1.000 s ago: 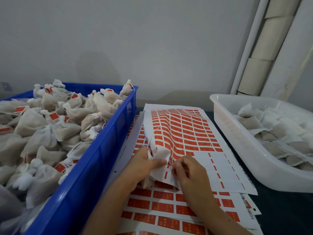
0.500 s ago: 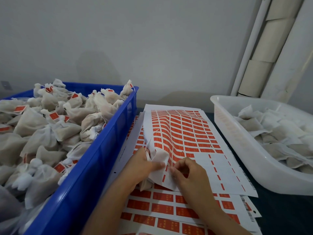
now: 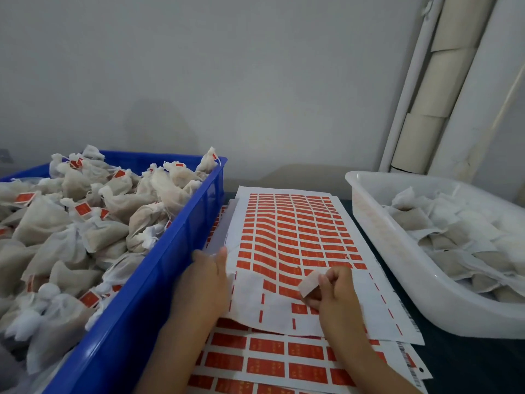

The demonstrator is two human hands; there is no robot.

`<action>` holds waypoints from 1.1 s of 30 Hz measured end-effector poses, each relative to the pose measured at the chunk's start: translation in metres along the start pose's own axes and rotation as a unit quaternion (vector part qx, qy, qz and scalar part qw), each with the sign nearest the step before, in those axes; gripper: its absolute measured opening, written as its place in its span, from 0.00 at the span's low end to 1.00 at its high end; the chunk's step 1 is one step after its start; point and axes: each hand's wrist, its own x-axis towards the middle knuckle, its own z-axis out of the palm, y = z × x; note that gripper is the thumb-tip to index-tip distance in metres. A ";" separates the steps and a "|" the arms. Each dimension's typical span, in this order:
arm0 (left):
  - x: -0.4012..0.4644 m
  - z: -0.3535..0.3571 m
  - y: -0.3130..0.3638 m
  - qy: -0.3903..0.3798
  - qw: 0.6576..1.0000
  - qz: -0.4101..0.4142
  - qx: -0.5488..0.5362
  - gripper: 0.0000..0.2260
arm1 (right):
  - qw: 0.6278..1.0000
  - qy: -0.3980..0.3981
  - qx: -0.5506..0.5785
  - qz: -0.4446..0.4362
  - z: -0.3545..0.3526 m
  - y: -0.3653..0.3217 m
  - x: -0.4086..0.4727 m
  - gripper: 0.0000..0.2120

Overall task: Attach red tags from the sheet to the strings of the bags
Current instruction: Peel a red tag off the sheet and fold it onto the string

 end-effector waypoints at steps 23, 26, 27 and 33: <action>-0.015 0.012 0.044 -0.177 0.770 -0.121 -0.601 0.07 | 0.980 -0.014 0.194 0.029 -0.018 -0.013 0.010 0.03; -0.016 0.014 0.044 -0.144 0.799 -0.111 -0.573 0.07 | 0.979 0.003 0.204 0.027 -0.023 -0.012 0.012 0.04; -0.017 0.013 0.044 -0.138 0.801 -0.103 -0.573 0.07 | 0.975 0.008 0.218 0.027 -0.024 -0.012 0.013 0.04; -0.015 0.016 0.046 -0.113 0.810 -0.046 -0.574 0.09 | 0.966 0.116 0.228 -0.023 -0.029 -0.018 0.012 0.07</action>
